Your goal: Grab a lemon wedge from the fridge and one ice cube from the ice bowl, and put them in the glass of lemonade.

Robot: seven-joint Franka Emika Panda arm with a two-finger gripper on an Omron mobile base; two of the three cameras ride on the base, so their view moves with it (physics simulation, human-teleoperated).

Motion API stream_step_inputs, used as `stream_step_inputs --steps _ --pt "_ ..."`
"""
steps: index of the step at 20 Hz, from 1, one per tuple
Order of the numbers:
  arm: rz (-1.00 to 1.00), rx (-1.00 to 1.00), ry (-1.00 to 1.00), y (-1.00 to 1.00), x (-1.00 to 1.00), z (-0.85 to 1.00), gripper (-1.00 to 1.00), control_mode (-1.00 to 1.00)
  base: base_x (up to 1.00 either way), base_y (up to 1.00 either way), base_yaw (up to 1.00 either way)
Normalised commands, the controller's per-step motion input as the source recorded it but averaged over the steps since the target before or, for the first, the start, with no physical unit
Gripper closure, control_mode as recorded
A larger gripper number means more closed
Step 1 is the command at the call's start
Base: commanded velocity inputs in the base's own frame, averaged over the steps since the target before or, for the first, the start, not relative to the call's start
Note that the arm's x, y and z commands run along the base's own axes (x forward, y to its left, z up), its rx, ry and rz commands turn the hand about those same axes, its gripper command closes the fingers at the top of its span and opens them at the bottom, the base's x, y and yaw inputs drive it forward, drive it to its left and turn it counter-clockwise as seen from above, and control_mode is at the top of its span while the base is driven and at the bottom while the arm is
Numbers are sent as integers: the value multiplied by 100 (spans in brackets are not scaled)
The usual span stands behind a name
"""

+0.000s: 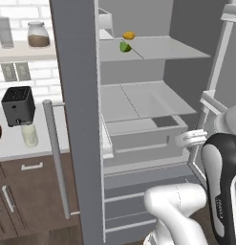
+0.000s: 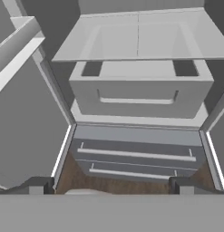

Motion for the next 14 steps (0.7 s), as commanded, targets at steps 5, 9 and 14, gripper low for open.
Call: stream_step_inputs --steps 5,9,14 --pt "0 0 0 0 0 0 -100 100 92 0 0" --pt "0 0 0 0 0 0 -100 100 96 0 0" --pt "0 0 1 0 9 0 -100 -100 61 0 0"
